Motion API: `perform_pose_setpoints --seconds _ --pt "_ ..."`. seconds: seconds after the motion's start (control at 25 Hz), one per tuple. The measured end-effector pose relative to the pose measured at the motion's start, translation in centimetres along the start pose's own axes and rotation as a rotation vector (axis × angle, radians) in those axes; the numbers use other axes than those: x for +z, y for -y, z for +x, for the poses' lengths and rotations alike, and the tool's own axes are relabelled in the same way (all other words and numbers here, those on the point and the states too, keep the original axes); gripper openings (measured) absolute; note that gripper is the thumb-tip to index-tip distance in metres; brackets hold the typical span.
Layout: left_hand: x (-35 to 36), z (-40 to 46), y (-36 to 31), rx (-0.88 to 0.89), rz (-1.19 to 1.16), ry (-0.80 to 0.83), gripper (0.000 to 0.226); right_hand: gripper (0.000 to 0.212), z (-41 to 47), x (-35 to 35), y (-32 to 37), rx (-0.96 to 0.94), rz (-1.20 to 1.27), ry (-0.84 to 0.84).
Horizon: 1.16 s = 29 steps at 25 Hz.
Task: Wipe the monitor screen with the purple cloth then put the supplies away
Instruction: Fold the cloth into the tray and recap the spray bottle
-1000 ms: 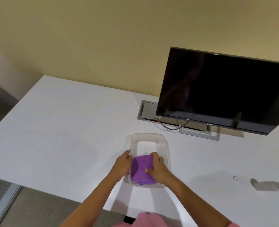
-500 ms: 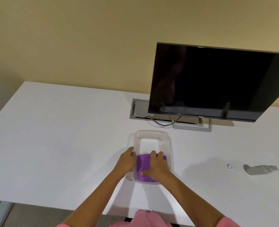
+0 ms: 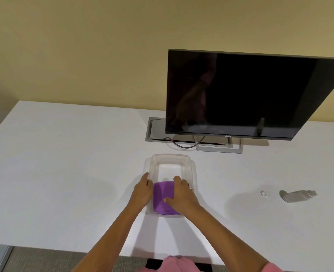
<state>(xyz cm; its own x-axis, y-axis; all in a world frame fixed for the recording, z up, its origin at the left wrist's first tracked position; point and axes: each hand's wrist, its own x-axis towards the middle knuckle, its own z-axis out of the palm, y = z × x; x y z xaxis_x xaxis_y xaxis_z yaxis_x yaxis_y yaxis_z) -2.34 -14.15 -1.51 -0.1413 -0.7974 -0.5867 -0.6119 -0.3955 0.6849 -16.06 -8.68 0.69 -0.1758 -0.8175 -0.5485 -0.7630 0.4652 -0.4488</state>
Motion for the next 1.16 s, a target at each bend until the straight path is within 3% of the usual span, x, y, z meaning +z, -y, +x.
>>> perform_pose_setpoints --seconds 0.12,0.2,0.28,0.4,0.48,0.6,0.88,1.0,1.16 --pt "1.0 -0.2 0.3 0.019 0.031 -0.107 0.046 0.040 -1.3 -3.1 -2.3 -0.082 0.251 -0.222" --pt "1.7 -0.7 0.2 0.074 0.126 -0.281 0.049 0.026 -1.5 -5.3 -5.5 -0.066 0.334 -0.363" --pt "2.7 -1.5 -0.3 0.171 0.314 -0.455 0.051 0.018 -1.4 -7.0 -9.6 -0.019 0.341 -0.480" --pt "5.4 -2.7 -1.3 0.347 0.507 -0.526 0.047 0.023 -1.2 -8.5 -16.6 0.066 0.179 -0.581" --pt "7.6 -3.5 -2.1 0.455 0.548 -0.487 0.044 0.036 -1.3 -8.9 -20.5 0.159 -0.026 -0.551" --pt "10.6 -4.4 -2.5 0.602 0.573 -0.418 0.035 0.054 -1.8 -8.9 -24.9 0.232 -0.286 -0.376" --pt "14.1 -5.4 -2.4 0.536 0.426 -0.364 0.045 0.057 -2.8 -8.0 -28.5 0.214 -0.408 -0.272" --pt "14.7 -5.5 -2.2 0.579 0.447 -0.415 0.044 0.055 -3.0 -7.5 -29.3 0.140 -0.337 -0.317" --pt "15.4 -5.5 -1.8 0.628 0.589 -0.521 0.042 0.025 -3.8 -7.2 -29.4 0.168 0.077 -0.382"
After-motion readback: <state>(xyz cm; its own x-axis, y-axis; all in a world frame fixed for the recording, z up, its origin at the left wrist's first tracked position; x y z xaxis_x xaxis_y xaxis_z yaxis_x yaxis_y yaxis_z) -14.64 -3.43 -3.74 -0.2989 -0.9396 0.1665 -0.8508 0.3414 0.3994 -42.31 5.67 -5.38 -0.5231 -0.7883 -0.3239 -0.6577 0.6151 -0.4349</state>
